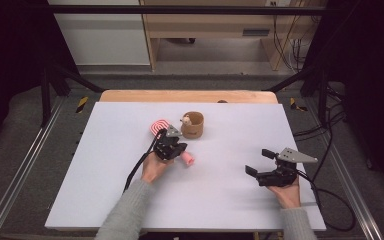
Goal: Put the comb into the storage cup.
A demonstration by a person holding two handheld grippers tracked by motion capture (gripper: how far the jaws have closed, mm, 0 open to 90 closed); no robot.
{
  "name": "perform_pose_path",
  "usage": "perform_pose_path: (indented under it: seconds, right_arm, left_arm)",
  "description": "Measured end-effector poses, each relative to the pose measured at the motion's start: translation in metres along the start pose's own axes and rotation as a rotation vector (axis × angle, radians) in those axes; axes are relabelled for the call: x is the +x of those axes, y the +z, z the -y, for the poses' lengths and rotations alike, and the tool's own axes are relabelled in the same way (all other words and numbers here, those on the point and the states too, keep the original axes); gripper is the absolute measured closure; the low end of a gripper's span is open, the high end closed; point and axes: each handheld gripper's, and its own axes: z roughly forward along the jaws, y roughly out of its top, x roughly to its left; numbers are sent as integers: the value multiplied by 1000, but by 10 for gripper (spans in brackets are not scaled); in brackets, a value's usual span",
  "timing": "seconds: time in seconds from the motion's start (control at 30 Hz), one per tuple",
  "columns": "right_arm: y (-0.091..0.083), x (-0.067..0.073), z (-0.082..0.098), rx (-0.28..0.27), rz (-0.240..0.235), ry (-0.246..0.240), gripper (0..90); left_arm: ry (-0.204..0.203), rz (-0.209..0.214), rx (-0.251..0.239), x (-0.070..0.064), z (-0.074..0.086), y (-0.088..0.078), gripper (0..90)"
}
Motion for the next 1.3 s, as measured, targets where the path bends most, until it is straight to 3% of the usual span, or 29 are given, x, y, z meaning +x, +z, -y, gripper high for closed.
perform_pose_path:
  seconds: [0.1, 0.33, 0.87, 1.3]
  right_arm:
    - [0, 0, 0, 1, 0, 1, 2]
    - [0, 0, 0, 0, -1, 1, 3]
    - [0, 0, 0, 2, 0, 2, 2]
    - [0, 0, 0, 1, 0, 3, 2]
  left_arm:
    - [-9, 3, 5, 0, 0, 2, 895]
    - [13, -4, 31, 0, 1, 3, 896]
    - [46, -24, 47, 3, 6, -13, 896]
    - [67, -30, 72, 1, 10, -13, 897]
